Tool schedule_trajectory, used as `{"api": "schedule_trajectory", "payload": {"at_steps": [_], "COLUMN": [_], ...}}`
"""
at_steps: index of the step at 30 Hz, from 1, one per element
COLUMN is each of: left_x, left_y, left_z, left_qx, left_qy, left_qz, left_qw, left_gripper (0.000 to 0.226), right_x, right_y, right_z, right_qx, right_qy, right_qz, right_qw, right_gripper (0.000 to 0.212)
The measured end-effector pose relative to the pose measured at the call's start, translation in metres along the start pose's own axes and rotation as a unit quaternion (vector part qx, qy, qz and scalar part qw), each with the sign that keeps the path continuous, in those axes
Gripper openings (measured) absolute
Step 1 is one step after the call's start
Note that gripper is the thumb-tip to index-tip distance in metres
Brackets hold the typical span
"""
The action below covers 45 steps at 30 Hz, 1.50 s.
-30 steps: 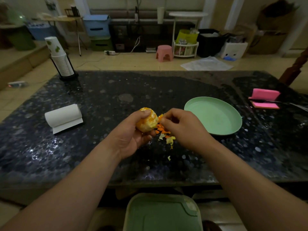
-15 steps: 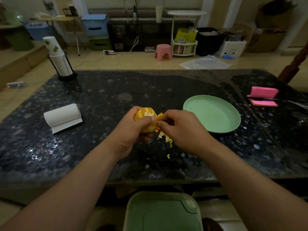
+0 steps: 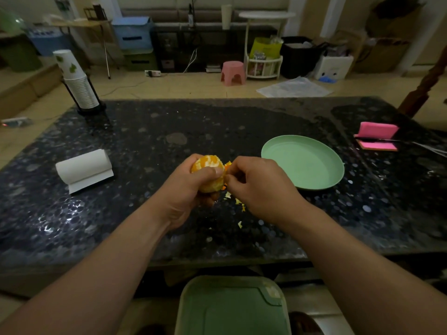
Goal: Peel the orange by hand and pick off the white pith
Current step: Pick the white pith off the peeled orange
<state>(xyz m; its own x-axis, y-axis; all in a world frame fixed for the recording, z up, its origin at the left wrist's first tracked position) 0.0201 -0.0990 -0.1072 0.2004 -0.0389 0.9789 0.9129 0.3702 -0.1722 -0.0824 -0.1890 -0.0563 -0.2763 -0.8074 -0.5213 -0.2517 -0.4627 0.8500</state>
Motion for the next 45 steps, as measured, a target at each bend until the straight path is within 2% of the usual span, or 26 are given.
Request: {"api": "schedule_trajectory", "payload": {"at_steps": [8,12,16,22,25,31,35,41,45], "left_x": [0.000,0.001,0.010,0.008,0.007,0.008,0.008,0.005,0.000], "left_y": [-0.002,0.000,-0.008,-0.008,-0.009,-0.013,-0.017,-0.023,-0.023], "left_z": [0.001,0.002,0.004,0.004,0.006,0.007,0.009,0.010,0.010], "left_qx": [-0.007,-0.001,-0.024,0.000,0.012,-0.008,-0.027,-0.051,-0.051], "left_qy": [-0.001,-0.002,-0.011,-0.007,-0.009,-0.005,0.000,0.008,0.017], "left_qz": [0.026,0.068,0.073,0.031,0.013,0.074,0.136,0.201,0.174], "left_qw": [1.000,0.998,0.997,1.000,1.000,0.997,0.990,0.978,0.983], "left_gripper": [0.046,0.060,0.043,0.069,0.058,0.045,0.030,0.036,0.037], "right_x": [-0.005,-0.001,0.005,0.006,0.003,0.005,0.009,0.009,0.008], "right_y": [0.010,0.014,0.017,0.016,0.013,0.014,0.009,0.000,-0.001], "right_z": [0.006,0.007,0.005,0.003,0.002,0.002,0.000,-0.002,-0.004], "right_qx": [0.048,0.054,0.050,0.047,0.038,0.021,-0.009,-0.033,-0.038], "right_qy": [0.012,0.013,0.007,0.001,0.004,-0.013,-0.026,-0.030,-0.025], "right_qz": [0.004,-0.086,-0.167,-0.197,-0.202,-0.270,-0.378,-0.476,-0.468], "right_qw": [0.999,0.995,0.985,0.979,0.979,0.963,0.925,0.878,0.883], "right_gripper": [0.012,0.013,0.015,0.012,0.015,0.012,0.014,0.018,0.017]}}
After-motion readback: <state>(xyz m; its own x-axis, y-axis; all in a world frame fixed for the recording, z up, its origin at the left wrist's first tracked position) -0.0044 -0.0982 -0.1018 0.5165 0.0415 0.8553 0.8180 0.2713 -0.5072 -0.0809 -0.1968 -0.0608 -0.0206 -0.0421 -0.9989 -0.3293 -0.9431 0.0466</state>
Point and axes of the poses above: each hand's wrist, its own z-axis away from the middle knuckle, its own y-axis out of the back of the hand, x = y × z, the point moved 10 cm from there along -z, towards the middle knuckle, and after that the axes turned 13 degrees about -x, right-handed, at the moved point
